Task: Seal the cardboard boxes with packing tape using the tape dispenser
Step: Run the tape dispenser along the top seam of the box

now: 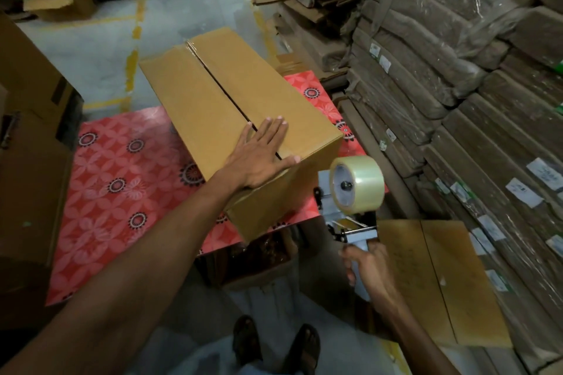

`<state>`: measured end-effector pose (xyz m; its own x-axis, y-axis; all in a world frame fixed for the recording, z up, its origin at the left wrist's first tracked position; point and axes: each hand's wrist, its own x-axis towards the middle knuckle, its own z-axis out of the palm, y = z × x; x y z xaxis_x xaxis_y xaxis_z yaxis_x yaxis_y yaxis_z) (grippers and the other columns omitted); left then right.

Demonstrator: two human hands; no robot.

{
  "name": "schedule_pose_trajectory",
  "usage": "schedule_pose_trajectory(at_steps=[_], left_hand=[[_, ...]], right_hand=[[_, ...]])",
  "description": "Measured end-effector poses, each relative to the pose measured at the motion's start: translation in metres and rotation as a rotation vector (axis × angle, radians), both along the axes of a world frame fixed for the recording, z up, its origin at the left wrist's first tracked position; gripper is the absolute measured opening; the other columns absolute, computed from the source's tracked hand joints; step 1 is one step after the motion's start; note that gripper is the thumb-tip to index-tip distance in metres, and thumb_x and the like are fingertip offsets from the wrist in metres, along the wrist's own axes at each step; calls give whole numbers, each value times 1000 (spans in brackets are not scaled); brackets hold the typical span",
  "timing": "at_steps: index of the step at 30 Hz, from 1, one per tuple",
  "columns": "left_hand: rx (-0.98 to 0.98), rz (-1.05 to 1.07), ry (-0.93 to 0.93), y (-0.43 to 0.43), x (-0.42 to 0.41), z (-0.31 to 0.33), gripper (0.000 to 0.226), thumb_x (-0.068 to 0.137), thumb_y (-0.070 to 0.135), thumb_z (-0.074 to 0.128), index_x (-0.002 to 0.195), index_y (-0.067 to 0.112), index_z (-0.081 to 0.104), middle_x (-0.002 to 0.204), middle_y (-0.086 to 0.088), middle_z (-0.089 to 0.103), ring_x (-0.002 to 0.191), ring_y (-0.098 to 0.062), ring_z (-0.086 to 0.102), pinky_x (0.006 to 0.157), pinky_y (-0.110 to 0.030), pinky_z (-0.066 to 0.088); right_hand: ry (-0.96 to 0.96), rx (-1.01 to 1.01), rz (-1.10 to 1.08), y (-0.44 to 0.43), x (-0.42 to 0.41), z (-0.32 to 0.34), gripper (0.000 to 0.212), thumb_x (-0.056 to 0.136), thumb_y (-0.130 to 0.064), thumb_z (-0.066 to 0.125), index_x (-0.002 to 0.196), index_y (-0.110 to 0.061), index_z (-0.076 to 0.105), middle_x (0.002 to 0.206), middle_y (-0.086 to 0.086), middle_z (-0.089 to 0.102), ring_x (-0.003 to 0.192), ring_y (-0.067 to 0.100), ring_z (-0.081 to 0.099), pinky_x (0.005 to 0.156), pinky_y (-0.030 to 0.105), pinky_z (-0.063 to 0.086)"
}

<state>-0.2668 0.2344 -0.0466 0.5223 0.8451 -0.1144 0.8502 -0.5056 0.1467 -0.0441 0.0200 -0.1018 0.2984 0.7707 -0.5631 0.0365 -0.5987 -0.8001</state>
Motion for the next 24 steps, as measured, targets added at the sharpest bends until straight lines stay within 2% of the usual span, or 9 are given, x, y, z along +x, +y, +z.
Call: schedule_pose_trajectory(at_steps=[3,5,8,10,12,14,16,19,24], left_hand=[[-2,-4,-12,-5,2,2,106,84,92,17,161,26,-12,166,4,-22,153,-16,-23,124,-52,-12],[3,-1,6,-9,2,3,107,81,91,16,161,26,-13,166,4,-23,152,-17,-24,124,-53,-12],[-2,14,22,-14,-3,5,107,78,88,16,160,26,-16,166,3,-25,151,-17,-26,123,-54,-12],[-11,32,26,-21,-11,4,107,77,85,18,159,27,-18,165,4,-27,151,-16,-27,123,-52,-13],[-21,59,33,-30,-18,3,106,81,82,27,158,28,-20,164,5,-29,150,-17,-28,123,-52,-14],[-26,97,60,-36,-17,2,106,89,74,44,157,27,-23,163,4,-30,150,-17,-29,123,-53,-13],[6,123,86,-39,-11,-2,108,91,67,51,157,27,-24,164,3,-30,150,-18,-28,123,-51,-14],[50,132,79,-39,-5,-7,105,93,69,47,157,25,-23,164,3,-29,151,-20,-28,122,-50,-17],[15,142,74,-39,-9,-3,103,88,83,32,158,30,-22,163,6,-30,151,-21,-28,123,-52,-15]], right_hand=[[-11,39,-201,19,19,-7,26,82,-20,66,57,-14,63,52,8,56,49,26,52,53,37,41],[-74,59,-252,48,34,-14,29,79,-36,62,60,-14,67,56,7,62,53,29,58,56,42,45],[-282,58,-208,94,53,-21,42,76,-49,59,89,-11,72,86,14,73,79,35,69,74,47,55],[-361,34,-124,121,60,-28,52,81,-42,69,114,-3,64,109,19,69,99,38,65,81,41,50],[-422,-5,-21,144,66,-42,56,84,-30,75,127,1,55,118,20,64,108,37,63,79,32,42],[-519,-30,74,161,71,-58,62,81,-29,77,132,-2,54,126,19,64,114,35,63,83,34,45],[-620,-51,152,170,72,-72,69,81,-30,78,138,-5,48,131,19,62,116,36,63,89,38,49],[-670,-82,207,177,68,-88,72,82,-27,79,140,-2,42,130,23,60,115,40,62,88,42,50],[-727,-168,274,182,69,-102,81,80,-38,81,140,0,41,137,24,54,123,40,55,101,45,47]])
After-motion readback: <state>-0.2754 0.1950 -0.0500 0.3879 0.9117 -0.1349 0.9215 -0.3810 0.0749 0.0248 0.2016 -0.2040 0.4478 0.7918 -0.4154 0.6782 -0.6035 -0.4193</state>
